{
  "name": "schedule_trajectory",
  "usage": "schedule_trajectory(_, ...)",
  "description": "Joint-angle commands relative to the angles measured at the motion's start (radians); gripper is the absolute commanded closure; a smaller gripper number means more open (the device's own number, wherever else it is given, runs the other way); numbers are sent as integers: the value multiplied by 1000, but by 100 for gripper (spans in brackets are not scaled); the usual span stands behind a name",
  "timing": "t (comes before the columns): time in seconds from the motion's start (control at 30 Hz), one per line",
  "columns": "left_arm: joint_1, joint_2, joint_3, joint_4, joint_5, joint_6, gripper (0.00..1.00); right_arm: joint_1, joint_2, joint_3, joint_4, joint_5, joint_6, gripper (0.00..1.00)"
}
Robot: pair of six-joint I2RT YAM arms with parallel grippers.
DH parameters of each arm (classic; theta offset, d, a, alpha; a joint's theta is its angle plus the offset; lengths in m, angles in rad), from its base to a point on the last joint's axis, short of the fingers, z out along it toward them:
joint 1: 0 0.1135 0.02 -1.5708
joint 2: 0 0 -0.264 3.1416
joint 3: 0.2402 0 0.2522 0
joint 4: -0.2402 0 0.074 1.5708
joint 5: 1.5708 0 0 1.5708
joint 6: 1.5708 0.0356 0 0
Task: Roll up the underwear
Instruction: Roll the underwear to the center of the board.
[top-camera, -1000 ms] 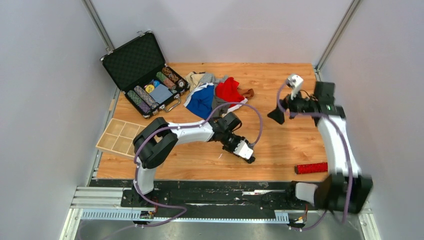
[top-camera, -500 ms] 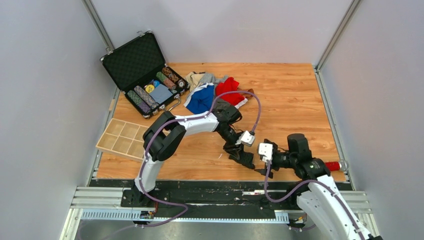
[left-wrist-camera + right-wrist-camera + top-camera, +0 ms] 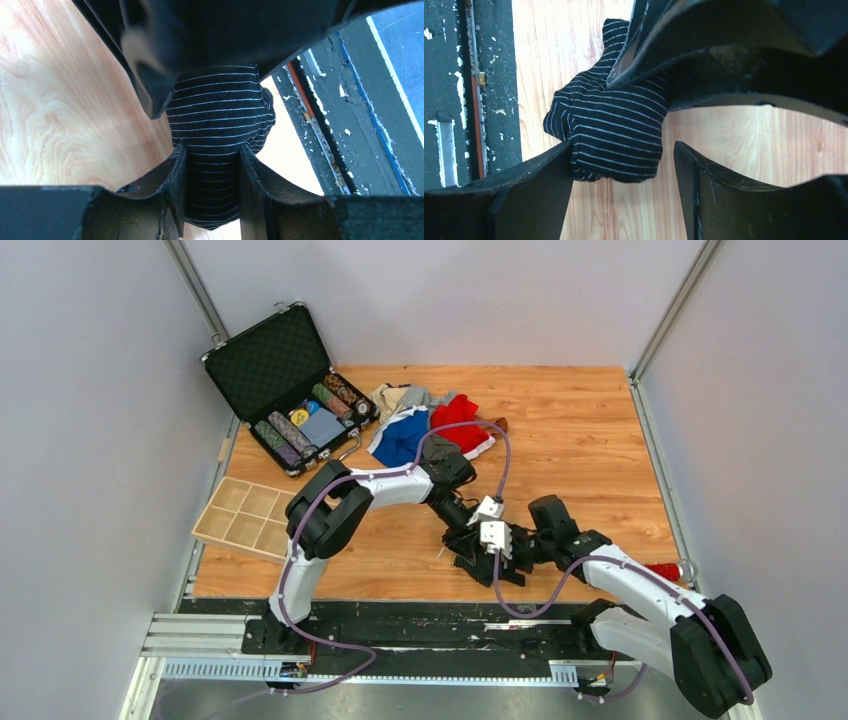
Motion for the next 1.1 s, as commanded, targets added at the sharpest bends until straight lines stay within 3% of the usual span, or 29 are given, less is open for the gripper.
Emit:
schedule_trajectory(0.0, -22, 91, -98, -148, -185, -48, 89, 42, 23, 14, 109, 43, -6, 29)
schedule_trajectory(0.13, -10, 91, -97, -154, -144, -53, 89, 82, 28, -10, 131, 48, -3, 33)
schedule_trajectory(0.37, 40, 79, -105, -175, -103, -46, 87, 116, 46, -45, 116, 106, -54, 95)
schedule_trajectory(0.4, 55, 68, -108, -177, -100, -44, 84, 115, 47, -48, 104, 113, -66, 99)
schedule_trajectory(0.43, 63, 61, -115, -176, -98, -48, 80, 115, 49, -53, 96, 116, -77, 100)
schedule_trajectory(0.5, 88, 29, -140, -137, -104, -113, 61, 116, 52, -56, 76, 109, -87, 100)
schedule_trajectory(0.53, 105, -9, -164, -82, -111, -139, 23, 115, 56, -48, 63, 95, -84, 100)
schedule_trajectory(0.6, 128, -101, -219, 18, -121, -211, 3, 114, 81, -23, 31, 67, -58, 100)
schedule_trajectory(0.77, 138, -373, -420, 431, -326, -439, 0, 111, 136, 29, -18, 0, 86, 100)
schedule_trajectory(0.83, 136, -441, -473, 486, -403, -460, 0, 95, 163, 49, -53, -50, 141, 100)
schedule_trajectory(1.0, 102, -592, -587, 571, -585, -423, 0, 47, 246, 91, -116, -135, 185, 100)
schedule_trajectory(1.07, 66, -658, -635, 622, -647, -312, 0, 17, 306, 124, -151, -172, 167, 100)
